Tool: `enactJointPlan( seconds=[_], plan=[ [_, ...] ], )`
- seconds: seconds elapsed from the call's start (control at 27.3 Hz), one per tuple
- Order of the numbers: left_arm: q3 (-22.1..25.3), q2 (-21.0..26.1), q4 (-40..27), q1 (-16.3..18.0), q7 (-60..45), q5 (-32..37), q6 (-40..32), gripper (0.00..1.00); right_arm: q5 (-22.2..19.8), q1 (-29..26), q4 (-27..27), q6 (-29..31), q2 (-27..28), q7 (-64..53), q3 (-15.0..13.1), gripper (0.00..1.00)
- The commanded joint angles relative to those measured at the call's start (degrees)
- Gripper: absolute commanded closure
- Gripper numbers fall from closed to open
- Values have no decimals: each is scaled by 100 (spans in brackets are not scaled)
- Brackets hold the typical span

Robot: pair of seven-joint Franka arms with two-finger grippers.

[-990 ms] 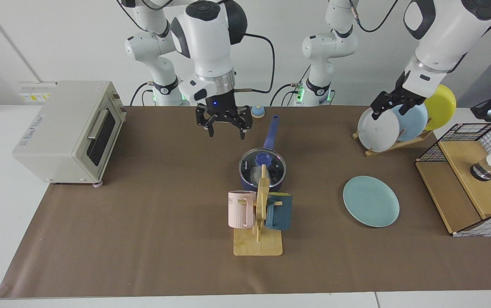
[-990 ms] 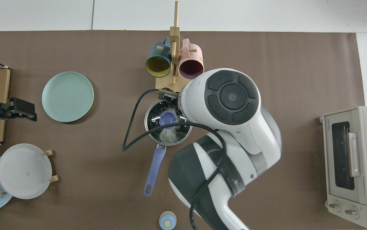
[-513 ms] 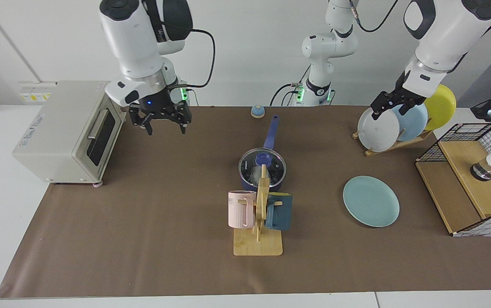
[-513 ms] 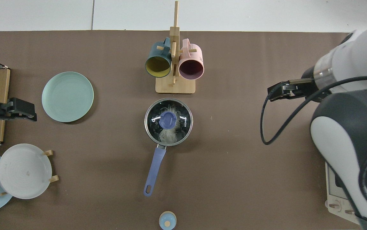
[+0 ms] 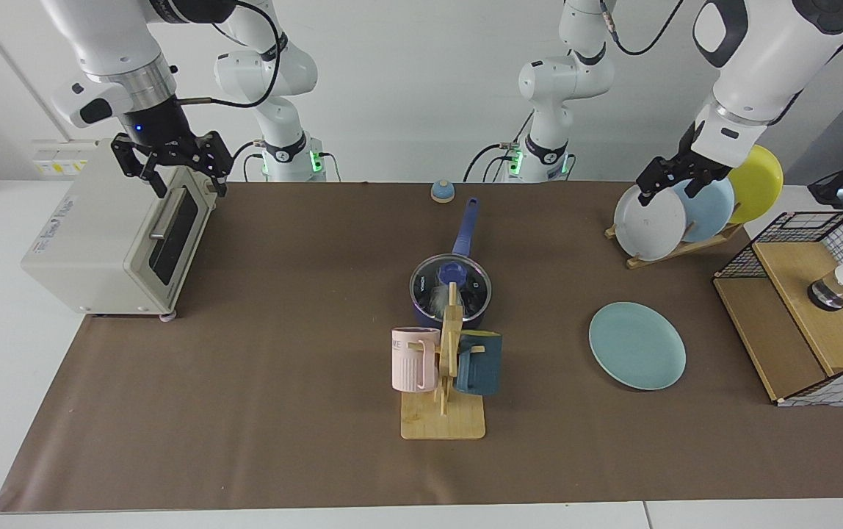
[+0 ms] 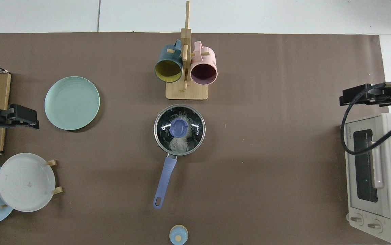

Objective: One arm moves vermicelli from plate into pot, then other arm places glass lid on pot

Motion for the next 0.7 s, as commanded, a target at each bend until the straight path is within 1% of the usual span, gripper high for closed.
enactJointPlan(
  seconds=[0.0,0.22,0.37,0.66],
  plan=[
    [3,-9,92,6,-50,-31,-145,0,-42,-184,-802,257,-611,-374,83,0],
    [11,-9,92,6,-50,-31,-145,0,-25,-123,-820,257,-628,-260,39,0],
    [3,-9,101,6,-50,-31,-145,0,45,-131,-811,249,-611,-242,38,0],
    [3,-9,92,6,-50,-31,-145,0,45,-149,-820,187,-620,-102,38,0]
  ],
)
